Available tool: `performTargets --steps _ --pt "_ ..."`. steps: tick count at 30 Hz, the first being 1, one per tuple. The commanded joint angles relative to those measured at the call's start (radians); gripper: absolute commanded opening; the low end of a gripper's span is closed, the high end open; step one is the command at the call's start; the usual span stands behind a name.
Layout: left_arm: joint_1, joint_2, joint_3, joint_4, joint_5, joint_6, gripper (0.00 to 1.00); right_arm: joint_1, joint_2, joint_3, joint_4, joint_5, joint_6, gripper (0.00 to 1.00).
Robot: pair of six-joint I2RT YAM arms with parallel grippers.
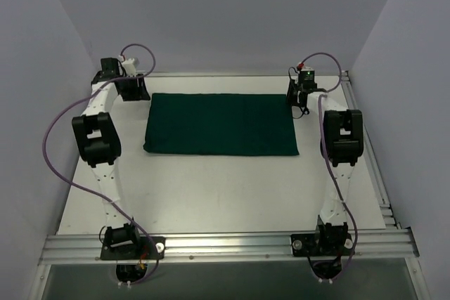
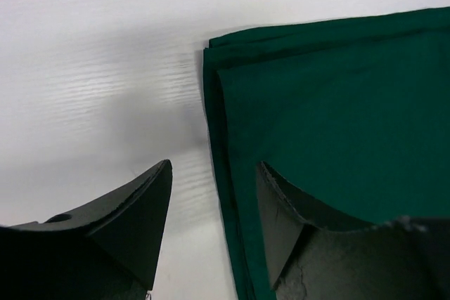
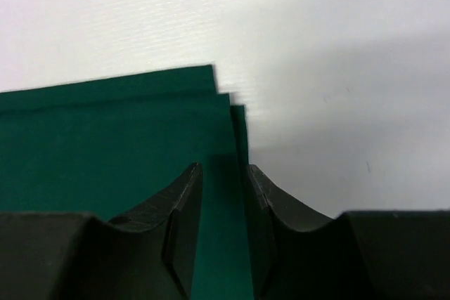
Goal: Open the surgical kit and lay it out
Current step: Open the surgical kit at the center of the board.
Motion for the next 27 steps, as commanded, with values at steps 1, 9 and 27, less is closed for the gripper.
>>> performTargets --steps 1,9,27 --pt "-0.032 0.078 0.147 0.003 0.044 -0.032 0.6 -0.001 0.062 0.141 -0.066 -0.06 -0.055 0.27" --pt "-0.043 0.306 0.444 -0.069 0.021 -0.109 0.59 -0.015 0.154 0.189 -0.024 -0.094 -0.046 0.26" --pt "-0.083 0.346 0.454 -0.022 0.038 -0.104 0.52 -0.014 0.193 0.235 -0.036 -0.061 -0.052 0.33"
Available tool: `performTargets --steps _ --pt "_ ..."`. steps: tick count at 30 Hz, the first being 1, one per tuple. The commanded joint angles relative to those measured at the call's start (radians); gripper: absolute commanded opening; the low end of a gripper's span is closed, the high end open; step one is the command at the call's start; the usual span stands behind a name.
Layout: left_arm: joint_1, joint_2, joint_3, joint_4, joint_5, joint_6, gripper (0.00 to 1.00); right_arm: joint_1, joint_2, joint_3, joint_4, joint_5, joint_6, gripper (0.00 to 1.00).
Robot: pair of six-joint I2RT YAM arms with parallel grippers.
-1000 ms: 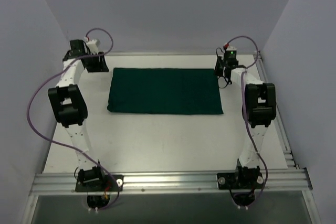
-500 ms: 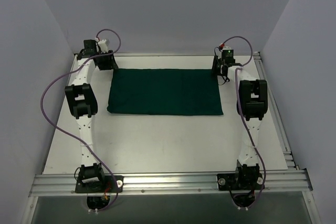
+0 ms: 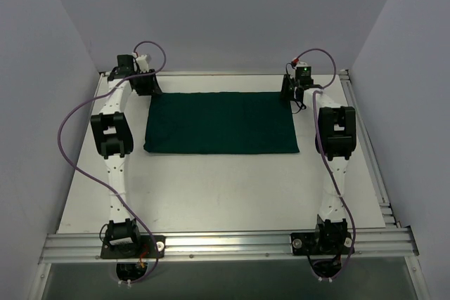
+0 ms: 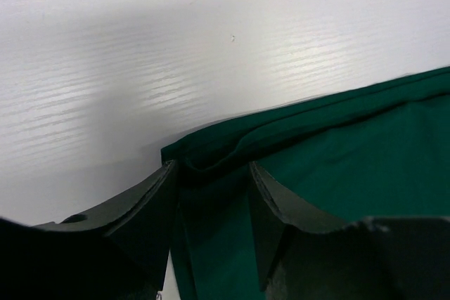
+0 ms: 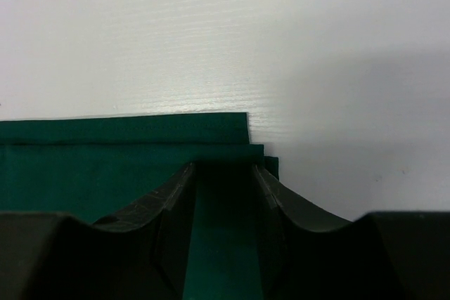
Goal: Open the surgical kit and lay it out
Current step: Open the surgical kit at the center of the board.
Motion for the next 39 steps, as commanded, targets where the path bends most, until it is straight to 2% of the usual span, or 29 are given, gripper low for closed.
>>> performTargets --steps 1,3,6,13,26,30,31,32,36,39 --pt "-0.012 0.013 0.051 0.023 0.019 0.002 0.5 -0.005 -0.01 0.023 -0.038 0.052 -0.026 0.34" --pt "-0.013 0.012 0.05 0.011 0.019 0.0 0.43 -0.007 -0.026 0.023 -0.04 0.07 -0.041 0.34" --pt "-0.012 0.001 0.044 -0.019 0.022 0.008 0.41 -0.008 -0.041 0.032 -0.046 0.095 -0.05 0.34" --pt "0.001 -0.074 -0.001 -0.025 0.023 0.074 0.54 -0.008 0.009 0.066 -0.057 0.064 -0.035 0.36" --pt "0.008 -0.169 -0.088 -0.037 0.071 0.152 0.56 -0.002 0.069 0.101 -0.038 -0.002 -0.021 0.29" --pt "0.007 -0.188 -0.103 -0.031 0.08 0.173 0.57 0.002 0.071 0.104 -0.04 0.001 -0.027 0.19" --pt "0.008 -0.188 -0.103 -0.031 0.08 0.175 0.57 0.002 0.065 0.1 -0.035 0.004 -0.03 0.09" --pt "0.01 -0.189 -0.102 -0.032 0.078 0.178 0.57 0.004 0.06 0.09 -0.024 0.014 -0.03 0.05" --pt "0.014 -0.186 -0.099 -0.04 0.069 0.19 0.59 0.011 0.034 0.075 -0.014 0.035 -0.036 0.0" --pt "0.014 -0.181 -0.107 -0.049 0.051 0.204 0.59 0.019 0.015 0.067 -0.014 0.054 -0.049 0.0"
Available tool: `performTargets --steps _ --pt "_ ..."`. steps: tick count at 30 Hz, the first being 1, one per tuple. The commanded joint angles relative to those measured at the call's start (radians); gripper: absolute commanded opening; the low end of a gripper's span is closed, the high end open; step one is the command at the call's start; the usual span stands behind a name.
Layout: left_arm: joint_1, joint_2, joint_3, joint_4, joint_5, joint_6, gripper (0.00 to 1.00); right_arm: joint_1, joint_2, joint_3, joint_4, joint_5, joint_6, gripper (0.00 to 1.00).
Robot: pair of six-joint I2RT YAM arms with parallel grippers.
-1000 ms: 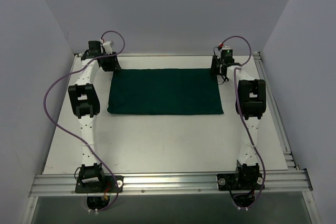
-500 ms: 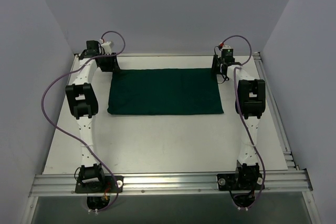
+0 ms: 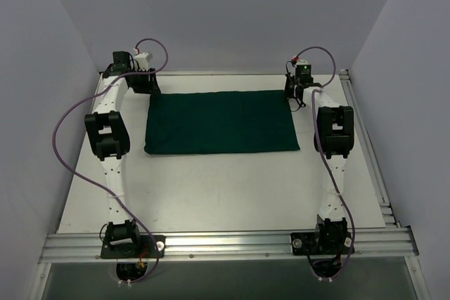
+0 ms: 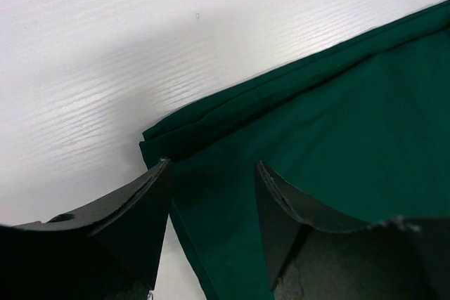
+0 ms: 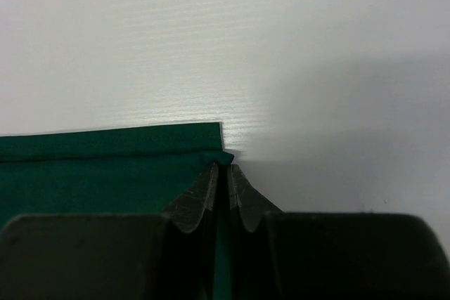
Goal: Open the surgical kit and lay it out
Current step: Open the surgical kit at the center of the board.
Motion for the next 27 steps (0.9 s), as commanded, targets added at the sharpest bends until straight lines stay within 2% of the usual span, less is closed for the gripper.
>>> performTargets --steps 1,6,10,16,20,27 --pt "0.01 -0.062 -0.012 -0.015 -0.01 0.041 0.59 0.02 -0.049 -0.016 -0.004 0.036 -0.021 0.0" --pt "0.008 -0.064 -0.056 0.002 -0.068 0.087 0.59 0.026 -0.078 -0.037 0.013 0.048 -0.031 0.0" --pt "0.01 -0.018 -0.01 -0.007 -0.122 0.091 0.59 0.029 -0.089 -0.039 0.014 0.051 -0.029 0.0" --pt "0.004 -0.008 -0.01 -0.01 -0.116 0.096 0.56 0.037 -0.098 -0.042 0.013 0.054 -0.032 0.0" --pt "0.004 -0.013 -0.027 -0.015 -0.096 0.104 0.49 0.037 -0.105 -0.047 0.011 0.054 -0.034 0.0" --pt "0.004 0.007 -0.018 -0.018 -0.09 0.102 0.46 0.038 -0.128 -0.062 0.013 0.059 -0.037 0.0"
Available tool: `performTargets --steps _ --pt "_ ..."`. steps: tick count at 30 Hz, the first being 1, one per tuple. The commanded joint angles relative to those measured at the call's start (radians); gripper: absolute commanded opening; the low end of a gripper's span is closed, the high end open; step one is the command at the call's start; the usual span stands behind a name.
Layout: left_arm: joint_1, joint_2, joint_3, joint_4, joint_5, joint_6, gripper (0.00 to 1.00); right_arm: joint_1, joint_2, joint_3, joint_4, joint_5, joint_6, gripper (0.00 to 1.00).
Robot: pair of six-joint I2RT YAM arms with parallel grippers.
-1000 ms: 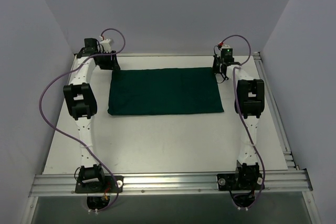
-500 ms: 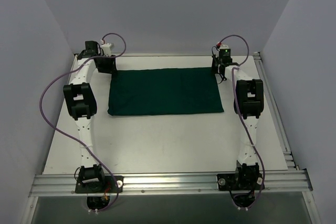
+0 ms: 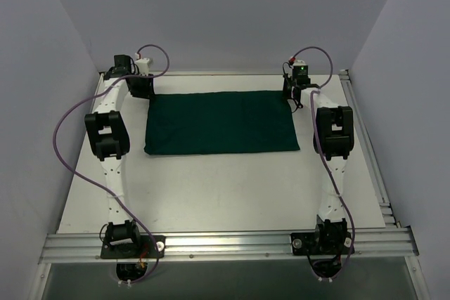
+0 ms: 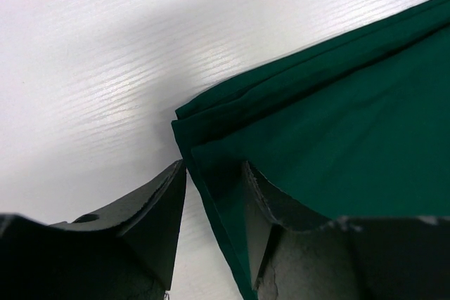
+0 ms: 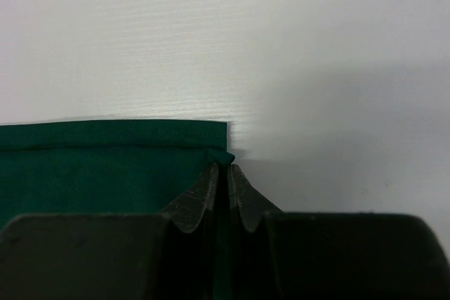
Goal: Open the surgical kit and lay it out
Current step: Open the surgical kit at the center of the board.
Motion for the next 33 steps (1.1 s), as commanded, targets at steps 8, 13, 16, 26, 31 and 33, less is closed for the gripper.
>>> performTargets --steps 8,13,16,26,31,33 --pt "-0.001 0.072 0.104 -0.048 0.041 -0.005 0.46 0.013 -0.095 -0.021 -0.008 0.003 -0.017 0.0" --pt "-0.001 0.08 0.111 -0.045 0.067 -0.034 0.23 0.013 -0.093 -0.024 -0.007 0.001 -0.016 0.0" --pt "-0.001 0.048 0.081 -0.028 0.075 -0.039 0.03 0.013 -0.101 -0.025 -0.007 0.001 -0.019 0.0" --pt "0.014 -0.107 0.001 -0.004 0.11 -0.042 0.02 0.013 -0.227 -0.104 0.044 -0.002 -0.01 0.0" --pt "0.02 -0.172 -0.053 -0.017 0.133 -0.034 0.02 0.012 -0.276 -0.14 0.036 -0.002 -0.022 0.0" --pt "0.02 -0.196 -0.085 -0.011 0.139 -0.033 0.02 0.01 -0.284 -0.148 0.03 -0.002 -0.026 0.0"
